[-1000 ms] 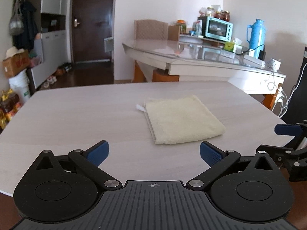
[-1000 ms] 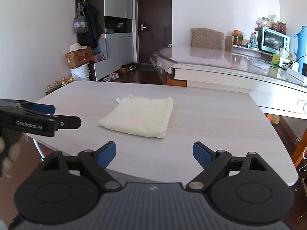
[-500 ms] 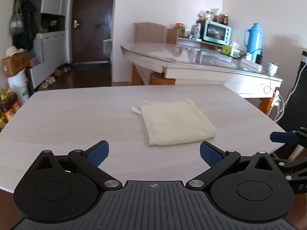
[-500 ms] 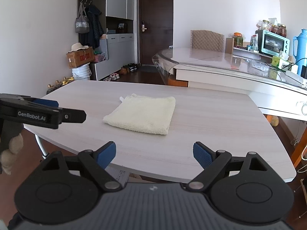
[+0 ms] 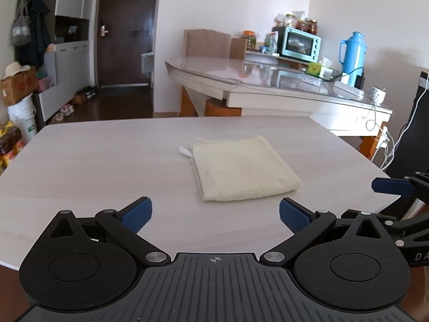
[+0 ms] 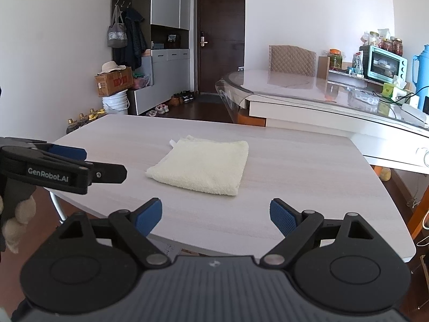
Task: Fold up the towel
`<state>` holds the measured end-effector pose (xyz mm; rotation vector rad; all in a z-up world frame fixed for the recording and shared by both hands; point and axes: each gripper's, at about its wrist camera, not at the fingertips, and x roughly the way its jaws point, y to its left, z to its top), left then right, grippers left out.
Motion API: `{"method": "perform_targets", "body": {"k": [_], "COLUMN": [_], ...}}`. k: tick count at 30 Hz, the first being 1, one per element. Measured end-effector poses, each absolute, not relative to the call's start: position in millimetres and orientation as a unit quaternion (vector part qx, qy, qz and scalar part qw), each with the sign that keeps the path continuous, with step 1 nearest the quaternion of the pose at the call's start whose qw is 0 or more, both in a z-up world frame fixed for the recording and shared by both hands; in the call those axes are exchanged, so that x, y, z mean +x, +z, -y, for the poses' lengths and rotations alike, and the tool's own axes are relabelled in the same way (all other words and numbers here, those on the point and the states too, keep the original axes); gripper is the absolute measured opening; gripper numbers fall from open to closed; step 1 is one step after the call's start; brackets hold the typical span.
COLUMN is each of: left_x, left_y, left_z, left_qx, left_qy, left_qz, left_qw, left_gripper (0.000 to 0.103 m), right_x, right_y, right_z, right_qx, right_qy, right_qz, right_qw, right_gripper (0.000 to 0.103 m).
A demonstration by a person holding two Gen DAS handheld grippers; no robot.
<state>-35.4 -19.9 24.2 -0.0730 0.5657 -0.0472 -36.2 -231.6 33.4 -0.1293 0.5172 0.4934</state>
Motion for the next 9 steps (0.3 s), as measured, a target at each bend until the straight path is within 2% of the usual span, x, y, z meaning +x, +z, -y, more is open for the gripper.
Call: {"method": "perform_targets", "body": {"k": [9], "left_x": [-35.8], "left_y": [26.3], "left_z": [21.1], "left_qx": [-0.02], "left_qy": [-0.006], "left_qz": [-0.27], "left_qw": [0.963], "left_gripper": [0.103], "right_x": [-35.7], "right_y": [33.2], "right_z": [230.3], "right_qx": [-0.064], "right_qy": [0.242], "right_qz": [-0.254], "right_qw": [0.934], "right_gripper": [0.089]}}
